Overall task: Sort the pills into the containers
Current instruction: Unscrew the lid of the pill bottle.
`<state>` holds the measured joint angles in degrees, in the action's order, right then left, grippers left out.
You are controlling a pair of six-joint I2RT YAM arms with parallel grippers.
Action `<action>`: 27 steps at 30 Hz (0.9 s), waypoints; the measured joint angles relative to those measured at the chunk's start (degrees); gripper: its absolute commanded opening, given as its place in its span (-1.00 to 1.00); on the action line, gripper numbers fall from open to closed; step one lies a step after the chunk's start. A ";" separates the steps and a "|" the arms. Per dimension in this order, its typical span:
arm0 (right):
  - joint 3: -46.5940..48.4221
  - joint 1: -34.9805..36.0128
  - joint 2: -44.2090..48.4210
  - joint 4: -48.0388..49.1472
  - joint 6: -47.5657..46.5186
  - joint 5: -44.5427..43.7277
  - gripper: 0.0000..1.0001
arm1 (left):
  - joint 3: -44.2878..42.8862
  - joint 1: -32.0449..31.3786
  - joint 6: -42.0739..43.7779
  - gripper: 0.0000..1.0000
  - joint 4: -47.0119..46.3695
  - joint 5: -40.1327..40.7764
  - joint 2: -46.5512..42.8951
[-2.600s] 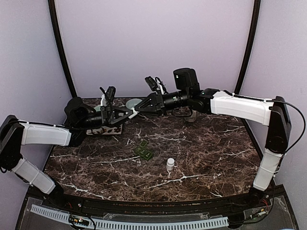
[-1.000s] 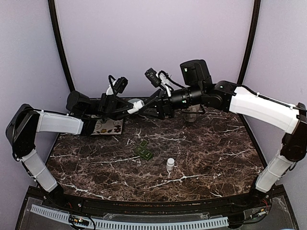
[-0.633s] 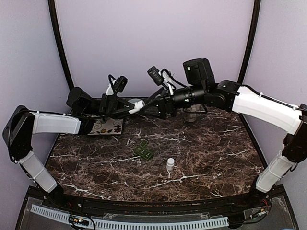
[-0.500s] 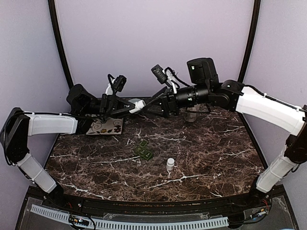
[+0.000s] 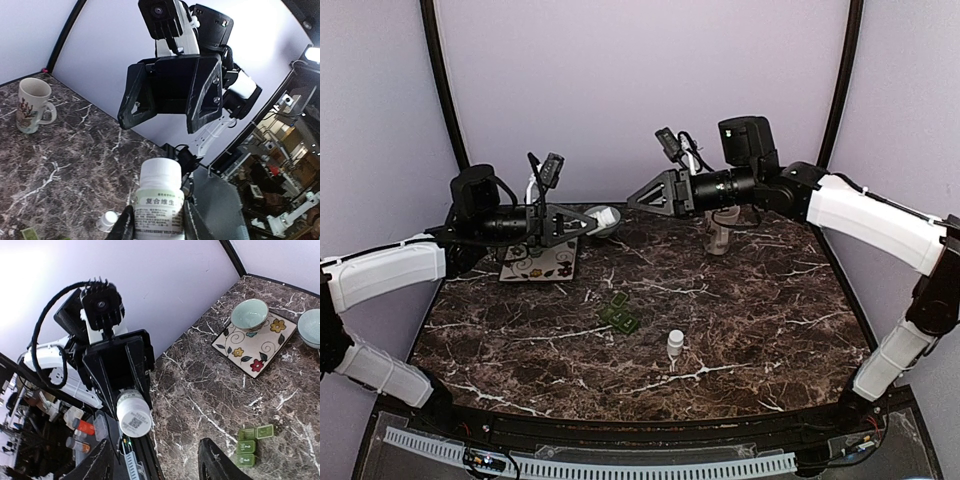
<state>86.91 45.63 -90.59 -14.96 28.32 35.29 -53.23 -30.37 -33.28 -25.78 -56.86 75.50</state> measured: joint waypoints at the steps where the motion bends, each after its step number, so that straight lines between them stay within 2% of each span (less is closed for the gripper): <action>1: 0.63 -0.11 -0.90 0.33 1.79 0.76 0.13 | 0.00 -0.20 1.92 -1.00 1.92 1.22 -0.61; 7: 3.72 -0.31 -5.38 1.20 9.75 4.13 0.09 | -0.02 -1.44 11.47 -1.00 9.99 8.11 -2.58; 12: 4.37 -0.31 -6.71 1.25 12.96 6.12 0.07 | -0.04 -2.12 15.74 -1.00 12.85 11.76 -2.58; 27: 4.37 -0.31 -9.46 1.79 15.76 8.70 0.05 | -2.19 -2.82 19.63 -1.00 14.10 15.89 -2.56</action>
<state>91.29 45.32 -100.05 -13.17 44.07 43.99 -55.42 -33.19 -13.65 -11.68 -40.97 72.95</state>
